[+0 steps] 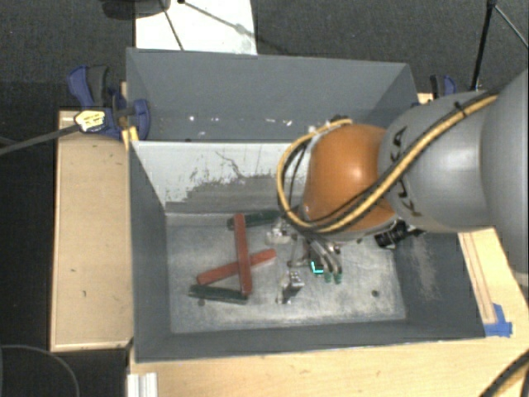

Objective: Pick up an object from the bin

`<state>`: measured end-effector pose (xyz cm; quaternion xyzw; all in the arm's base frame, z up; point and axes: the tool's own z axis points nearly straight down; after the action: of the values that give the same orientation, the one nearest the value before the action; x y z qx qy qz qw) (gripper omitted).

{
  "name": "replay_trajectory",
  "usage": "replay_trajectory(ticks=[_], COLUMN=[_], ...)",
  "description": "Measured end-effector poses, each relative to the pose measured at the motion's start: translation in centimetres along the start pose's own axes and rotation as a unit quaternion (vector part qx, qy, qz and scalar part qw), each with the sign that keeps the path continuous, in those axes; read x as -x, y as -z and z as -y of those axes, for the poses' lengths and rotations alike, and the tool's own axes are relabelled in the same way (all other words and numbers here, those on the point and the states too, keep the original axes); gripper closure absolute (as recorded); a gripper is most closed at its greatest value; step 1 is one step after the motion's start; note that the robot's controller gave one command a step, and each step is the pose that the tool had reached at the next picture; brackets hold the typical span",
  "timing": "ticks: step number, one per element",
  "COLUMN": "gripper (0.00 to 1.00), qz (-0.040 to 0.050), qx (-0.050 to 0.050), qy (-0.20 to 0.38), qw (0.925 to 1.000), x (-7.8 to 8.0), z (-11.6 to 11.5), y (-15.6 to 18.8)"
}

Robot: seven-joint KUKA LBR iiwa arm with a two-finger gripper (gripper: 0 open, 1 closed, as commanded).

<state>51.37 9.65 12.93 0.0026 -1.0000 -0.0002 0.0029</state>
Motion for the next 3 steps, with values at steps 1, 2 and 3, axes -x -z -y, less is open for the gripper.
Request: replay_trajectory(ticks=[1,2,3], gripper=[0.00,1.00,1.00], qz=[0.0038,0.0067,0.0066], qx=[0.000,0.001,0.001], qy=[-0.001,0.027,0.027], qw=[1.0000,0.9996,0.9996], x=[0.2,2.3,2.3], z=[0.0,-2.2,-2.2], y=[0.4,-5.5,-5.5])
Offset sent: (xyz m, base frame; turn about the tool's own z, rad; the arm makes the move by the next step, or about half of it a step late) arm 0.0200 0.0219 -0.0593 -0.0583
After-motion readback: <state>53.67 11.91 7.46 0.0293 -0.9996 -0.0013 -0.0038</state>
